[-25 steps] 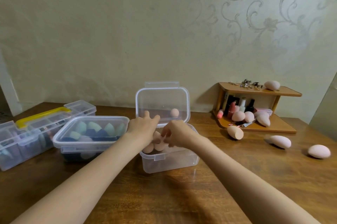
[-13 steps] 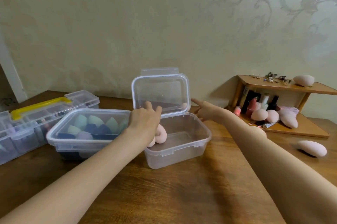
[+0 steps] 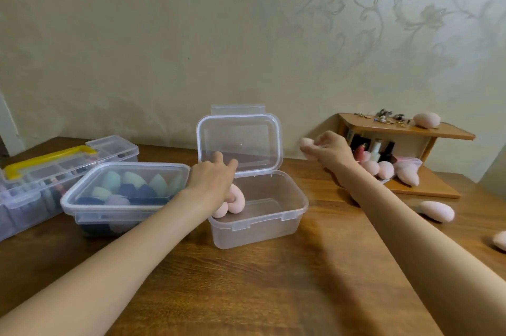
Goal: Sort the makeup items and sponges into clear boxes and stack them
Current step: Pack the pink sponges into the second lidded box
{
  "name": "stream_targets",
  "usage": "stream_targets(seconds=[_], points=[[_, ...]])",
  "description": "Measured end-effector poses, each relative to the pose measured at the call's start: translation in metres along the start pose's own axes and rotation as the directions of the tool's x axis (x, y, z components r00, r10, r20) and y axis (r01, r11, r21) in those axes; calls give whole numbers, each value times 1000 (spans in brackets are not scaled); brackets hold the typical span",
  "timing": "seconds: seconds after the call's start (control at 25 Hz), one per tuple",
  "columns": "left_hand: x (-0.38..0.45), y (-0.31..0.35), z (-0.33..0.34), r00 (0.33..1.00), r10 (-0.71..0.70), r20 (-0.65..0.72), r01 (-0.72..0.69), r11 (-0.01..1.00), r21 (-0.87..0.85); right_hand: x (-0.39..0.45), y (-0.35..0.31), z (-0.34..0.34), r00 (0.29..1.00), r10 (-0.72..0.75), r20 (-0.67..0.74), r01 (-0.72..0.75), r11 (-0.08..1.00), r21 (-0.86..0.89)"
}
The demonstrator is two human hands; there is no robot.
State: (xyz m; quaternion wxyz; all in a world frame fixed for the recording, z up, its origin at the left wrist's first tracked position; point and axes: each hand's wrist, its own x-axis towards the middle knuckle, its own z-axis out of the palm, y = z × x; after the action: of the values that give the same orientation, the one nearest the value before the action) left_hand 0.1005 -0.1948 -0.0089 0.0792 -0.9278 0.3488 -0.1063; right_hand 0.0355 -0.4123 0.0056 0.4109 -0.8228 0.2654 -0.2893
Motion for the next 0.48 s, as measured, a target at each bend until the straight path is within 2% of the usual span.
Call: stream_targets(seconds=[0.04, 0.08, 0.12, 0.2, 0.24, 0.32, 0.4, 0.48], points=[[-2, 5, -3, 1000, 20, 7, -19, 1000, -23, -13, -7, -14, 999, -17, 34, 12, 991, 131], [-4, 12, -5, 999, 45, 11, -44, 998, -48, -30, -14, -25, 991, -46, 129, 15, 974, 227], [-6, 21, -8, 997, 73, 10, -72, 995, -74, -46, -19, -32, 967, -70, 247, 14, 975, 222], [-11, 41, -14, 992, 129, -11, -129, 987, -100, -79, -18, -34, 903, -63, 426, 97, 994, -58], [-13, 50, -16, 988, 148, -33, -151, 984, -96, -91, -13, -31, 894, -44, 445, 157, 963, -221], [-18, 67, -20, 981, 176, -84, -183, 979, -88, -106, 1, -28, 935, -66, 347, 215, 885, -412], [-22, 80, -21, 969, 208, -135, -218, 973, -69, -113, 12, -30, 964, -112, 240, 214, 863, -458], [-24, 90, -22, 955, 235, -178, -242, 970, -17, -117, 17, -33, 968, -118, 223, 208, 874, -439]])
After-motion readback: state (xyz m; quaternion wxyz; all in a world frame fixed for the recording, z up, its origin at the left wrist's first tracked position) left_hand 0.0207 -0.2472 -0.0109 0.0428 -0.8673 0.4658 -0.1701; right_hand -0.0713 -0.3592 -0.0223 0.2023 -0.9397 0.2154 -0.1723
